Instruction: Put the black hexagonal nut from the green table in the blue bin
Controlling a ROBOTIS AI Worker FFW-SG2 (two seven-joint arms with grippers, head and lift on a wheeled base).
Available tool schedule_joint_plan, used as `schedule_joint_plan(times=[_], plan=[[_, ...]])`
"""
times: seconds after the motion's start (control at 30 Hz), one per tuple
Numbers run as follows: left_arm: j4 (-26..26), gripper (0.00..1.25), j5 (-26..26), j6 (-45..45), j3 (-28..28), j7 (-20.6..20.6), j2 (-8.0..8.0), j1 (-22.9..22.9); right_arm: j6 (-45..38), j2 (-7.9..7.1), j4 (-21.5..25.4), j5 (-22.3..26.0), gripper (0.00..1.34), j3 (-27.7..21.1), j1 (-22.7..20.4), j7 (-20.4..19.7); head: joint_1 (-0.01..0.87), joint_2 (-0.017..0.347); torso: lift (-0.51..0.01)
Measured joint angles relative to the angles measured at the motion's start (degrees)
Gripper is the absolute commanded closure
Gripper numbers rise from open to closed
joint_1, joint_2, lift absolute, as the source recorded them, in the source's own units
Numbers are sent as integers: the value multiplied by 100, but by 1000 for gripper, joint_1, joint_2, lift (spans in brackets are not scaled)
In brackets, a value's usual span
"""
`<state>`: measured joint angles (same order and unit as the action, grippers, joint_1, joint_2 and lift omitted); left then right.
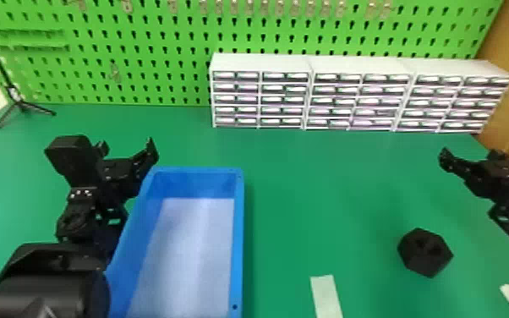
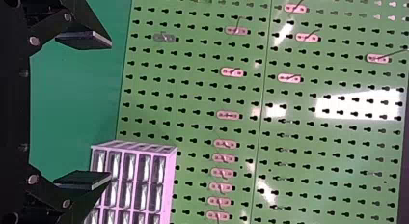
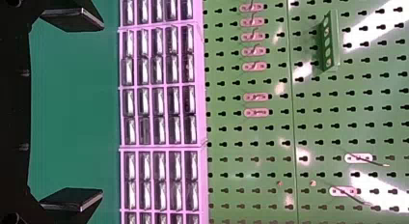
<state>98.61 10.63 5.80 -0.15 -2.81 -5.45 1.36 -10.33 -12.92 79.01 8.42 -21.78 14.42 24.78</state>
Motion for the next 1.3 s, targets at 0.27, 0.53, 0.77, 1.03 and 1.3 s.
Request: schedule_joint_plan(times=[0.27, 0.53, 0.77, 1.03, 1.3], plan=[[0, 300, -8, 0, -3, 0, 0, 1, -34, -11, 0, -29, 90, 50, 21, 0, 683, 28, -96], [0, 300, -9, 0, 0, 0, 0, 20, -86, -17, 0, -12, 90, 64, 20, 0, 683, 28, -96], [0, 300, -9, 0, 12, 0, 0, 16, -136, -28, 47, -7, 90, 37, 0, 8, 683, 28, -96], [0, 300, -9, 0, 12, 0, 0, 11, -175, -35, 88, -7, 90, -17, -28, 9, 683, 28, -96], [0, 300, -8, 0, 17, 0, 0, -10, -181, -19, 101, -21, 90, -16, -57, 9, 683, 28, -96]])
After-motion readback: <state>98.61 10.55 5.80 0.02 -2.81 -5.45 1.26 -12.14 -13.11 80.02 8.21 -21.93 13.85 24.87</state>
